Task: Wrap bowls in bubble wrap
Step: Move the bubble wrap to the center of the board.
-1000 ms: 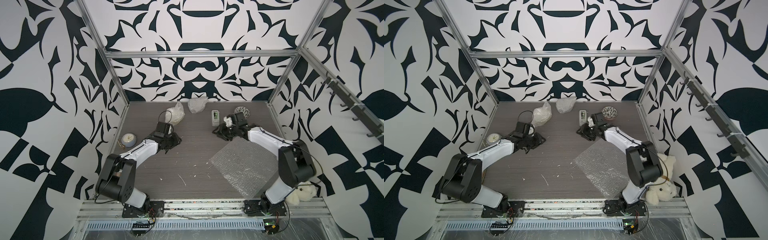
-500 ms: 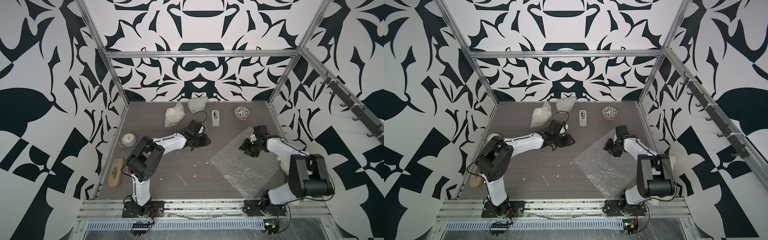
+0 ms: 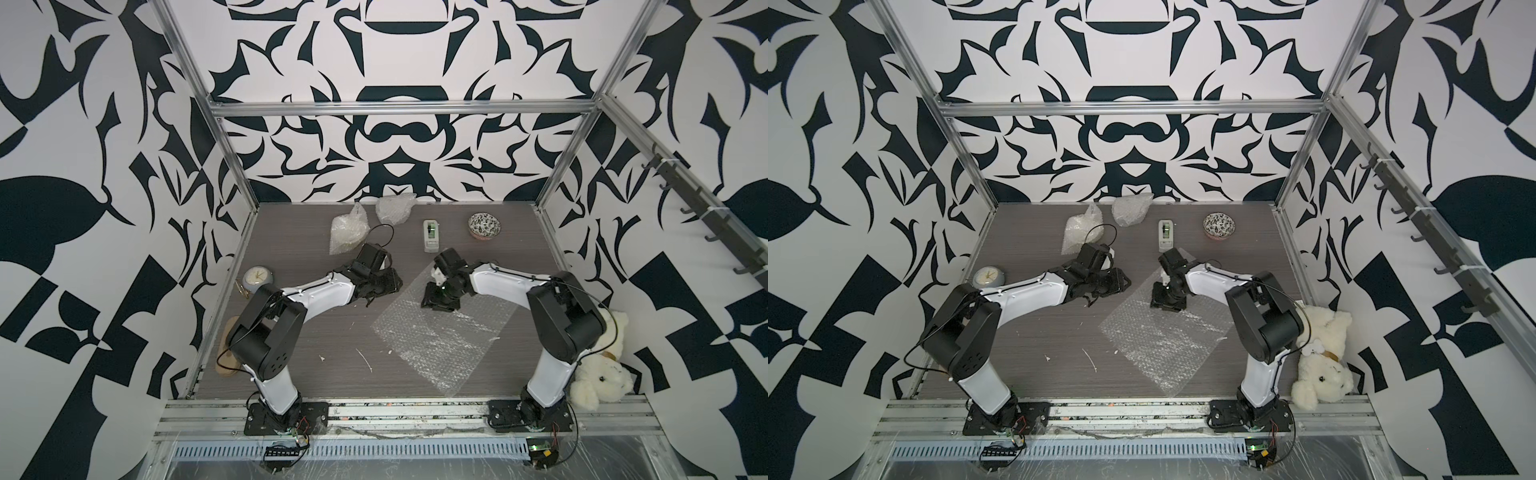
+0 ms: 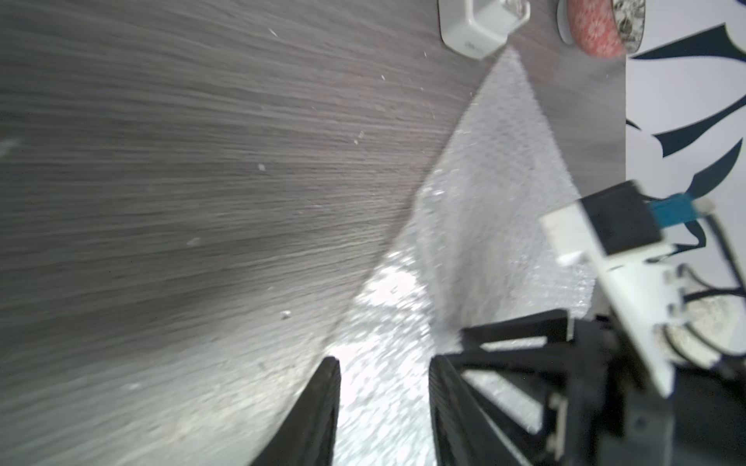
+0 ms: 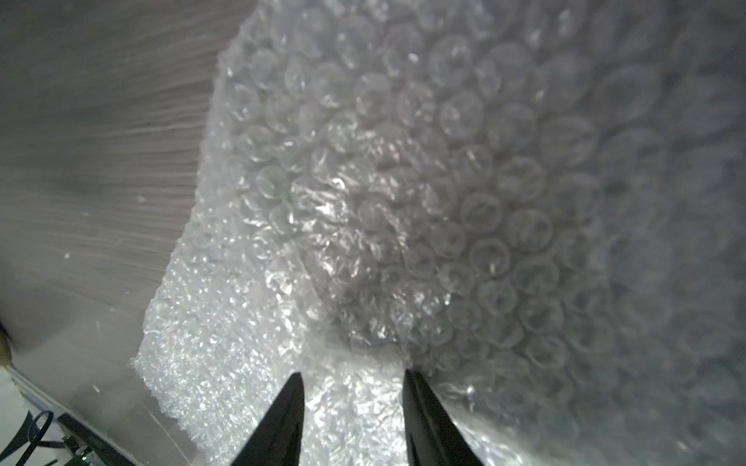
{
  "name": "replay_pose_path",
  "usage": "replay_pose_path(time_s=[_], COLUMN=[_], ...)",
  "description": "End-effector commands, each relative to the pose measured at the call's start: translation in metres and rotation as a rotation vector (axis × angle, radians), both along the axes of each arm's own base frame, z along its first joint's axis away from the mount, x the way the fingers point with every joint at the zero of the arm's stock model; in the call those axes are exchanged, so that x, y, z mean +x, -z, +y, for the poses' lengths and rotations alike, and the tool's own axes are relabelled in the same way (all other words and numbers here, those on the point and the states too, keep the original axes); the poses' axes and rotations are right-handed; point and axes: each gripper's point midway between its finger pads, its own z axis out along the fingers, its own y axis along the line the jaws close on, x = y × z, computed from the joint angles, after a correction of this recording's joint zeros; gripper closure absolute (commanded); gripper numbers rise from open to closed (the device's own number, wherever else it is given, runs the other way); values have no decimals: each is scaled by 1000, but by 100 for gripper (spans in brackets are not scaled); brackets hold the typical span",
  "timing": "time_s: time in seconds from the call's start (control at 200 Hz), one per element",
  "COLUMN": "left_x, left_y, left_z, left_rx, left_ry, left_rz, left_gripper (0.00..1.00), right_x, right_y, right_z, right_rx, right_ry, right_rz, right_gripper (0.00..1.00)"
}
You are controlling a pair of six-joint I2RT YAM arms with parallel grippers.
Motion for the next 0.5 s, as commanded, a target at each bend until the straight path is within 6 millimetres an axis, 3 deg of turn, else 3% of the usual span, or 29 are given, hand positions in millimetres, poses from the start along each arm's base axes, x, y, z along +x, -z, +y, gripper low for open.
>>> replay_pose_path(time_s=[0.0,0.115,0.235,0.335,0.495], left_x=[-2,-4,-6,-9,-15], left_y=[-2,-7,-11,-11,-9], left_z=[15,24,32,39,55], left_rx=[34,43,43,62,82], left_ry=[-40,-72,-100,-115,-159], left_rz=[-14,-38,-58,-52,-70], left_gripper=[59,59,58,58,57], right_x=[-22,-28,-30,-38,-30], right_y=[7,4,1,-9,-17], right_z=[41,82,111,118,105], right_rx=[45,94,183,235,180], right_ry=[-78,-173,-262,-340,-449], right_rz=[64,59,87,106,68], right_gripper=[56,56,58,58,58])
